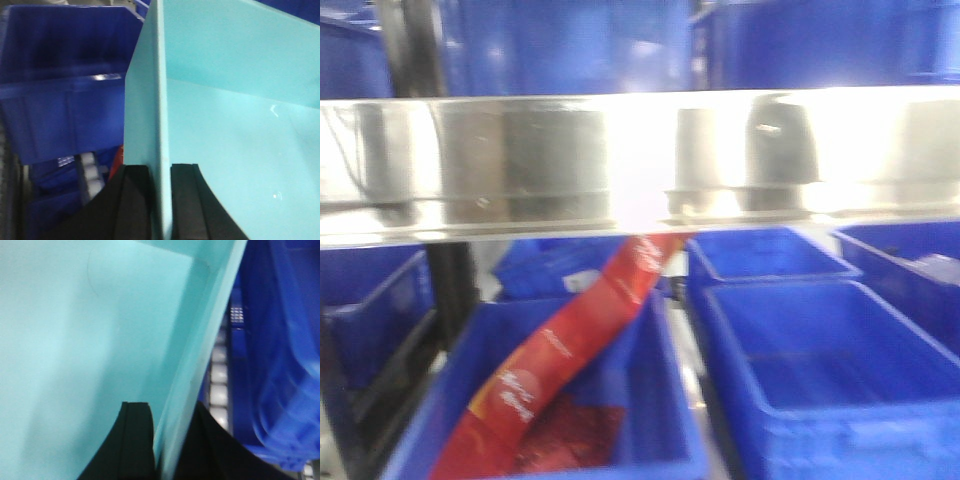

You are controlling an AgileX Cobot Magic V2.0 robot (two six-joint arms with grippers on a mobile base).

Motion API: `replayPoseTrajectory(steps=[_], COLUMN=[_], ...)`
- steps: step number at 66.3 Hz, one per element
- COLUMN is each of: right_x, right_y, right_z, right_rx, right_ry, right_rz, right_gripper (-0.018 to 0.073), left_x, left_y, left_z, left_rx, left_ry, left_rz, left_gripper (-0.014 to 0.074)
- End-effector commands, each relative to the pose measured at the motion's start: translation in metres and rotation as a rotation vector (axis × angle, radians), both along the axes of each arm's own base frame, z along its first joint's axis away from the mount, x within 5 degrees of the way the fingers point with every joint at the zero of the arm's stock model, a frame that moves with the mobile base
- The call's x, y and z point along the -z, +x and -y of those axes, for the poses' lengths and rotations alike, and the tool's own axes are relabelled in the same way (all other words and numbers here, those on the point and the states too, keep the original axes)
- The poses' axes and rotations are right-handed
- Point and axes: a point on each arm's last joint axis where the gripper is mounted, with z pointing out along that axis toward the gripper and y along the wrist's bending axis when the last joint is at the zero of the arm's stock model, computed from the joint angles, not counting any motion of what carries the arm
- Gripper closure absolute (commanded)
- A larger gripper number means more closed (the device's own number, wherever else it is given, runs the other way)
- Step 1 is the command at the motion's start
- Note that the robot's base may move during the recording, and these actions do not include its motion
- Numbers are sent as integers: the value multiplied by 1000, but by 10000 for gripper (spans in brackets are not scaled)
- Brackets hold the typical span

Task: Fetch blue bin and place on conveyor start
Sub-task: 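Hold the teal bin in both grippers while driving to the conveyor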

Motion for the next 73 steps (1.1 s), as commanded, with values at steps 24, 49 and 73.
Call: replayPoseTrajectory(steps=[24, 49, 73], right_x=[-6, -6, -6], right_y=[-3, -3, -3], right_z=[6, 6, 6], right_rx=[1, 1, 1], right_ry=[-60, -60, -60], right_rz=[36, 36, 36], right_gripper=[711, 711, 711], left_x=[-17, -17, -17], left_y=[-5, -5, -5], left_z=[-3, -3, -3], left_rx=[-5, -5, -5], left_ry=[-55, -55, -55], left_rz=[106, 106, 106], left_gripper=[707, 707, 707])
